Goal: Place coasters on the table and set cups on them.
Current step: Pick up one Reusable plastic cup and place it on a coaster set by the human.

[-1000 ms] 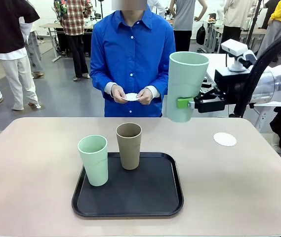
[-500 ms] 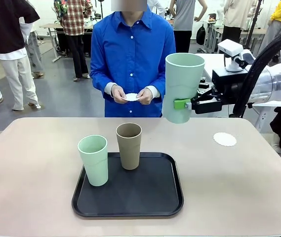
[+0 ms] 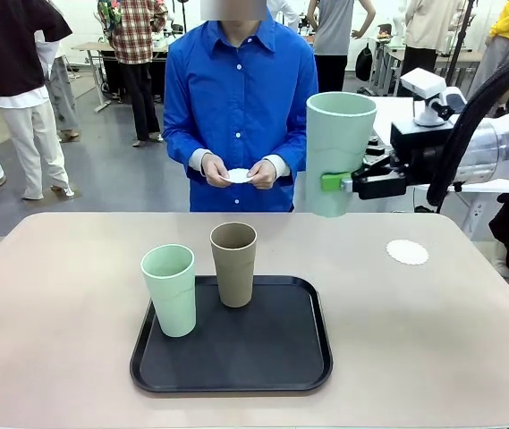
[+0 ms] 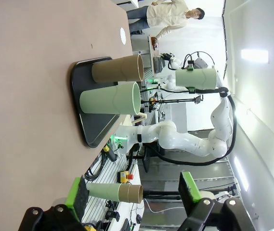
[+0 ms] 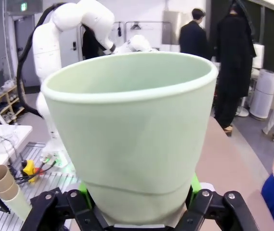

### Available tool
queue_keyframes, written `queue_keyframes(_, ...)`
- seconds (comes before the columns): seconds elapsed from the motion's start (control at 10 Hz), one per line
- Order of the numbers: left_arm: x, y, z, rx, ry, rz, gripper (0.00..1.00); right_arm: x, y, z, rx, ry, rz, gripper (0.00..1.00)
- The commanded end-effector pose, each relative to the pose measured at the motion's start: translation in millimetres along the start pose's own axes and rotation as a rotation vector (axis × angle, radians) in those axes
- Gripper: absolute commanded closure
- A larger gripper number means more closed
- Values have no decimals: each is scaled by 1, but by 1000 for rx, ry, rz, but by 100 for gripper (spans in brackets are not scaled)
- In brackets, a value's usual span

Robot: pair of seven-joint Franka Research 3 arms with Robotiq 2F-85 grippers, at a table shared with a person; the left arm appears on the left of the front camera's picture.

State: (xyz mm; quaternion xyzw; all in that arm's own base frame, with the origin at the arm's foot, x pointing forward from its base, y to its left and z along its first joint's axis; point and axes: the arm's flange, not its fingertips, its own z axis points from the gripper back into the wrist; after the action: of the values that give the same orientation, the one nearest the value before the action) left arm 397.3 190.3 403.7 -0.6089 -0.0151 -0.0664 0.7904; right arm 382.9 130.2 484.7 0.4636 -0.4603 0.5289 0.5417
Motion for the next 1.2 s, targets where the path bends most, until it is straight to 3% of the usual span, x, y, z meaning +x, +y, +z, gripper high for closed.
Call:
queue_keyframes(0.0, 0, -2, 1, -7, -5, -6, 0, 2, -52, 34, -94, 11, -18, 17)
queue_keyframes(0.3, 0, -2, 1, -7, -5, -6, 0, -4, -116, 108, -255, -53, -95, 17)
queue_keyframes(0.5, 0, -2, 1, -7, -5, -6, 0, -18, -140, 146, -329, -67, -142, 17)
queue_keyframes(1.1, 0, -2, 1, -7, -5, -6, 0, -31, -151, 204, -445, -86, -161, 17)
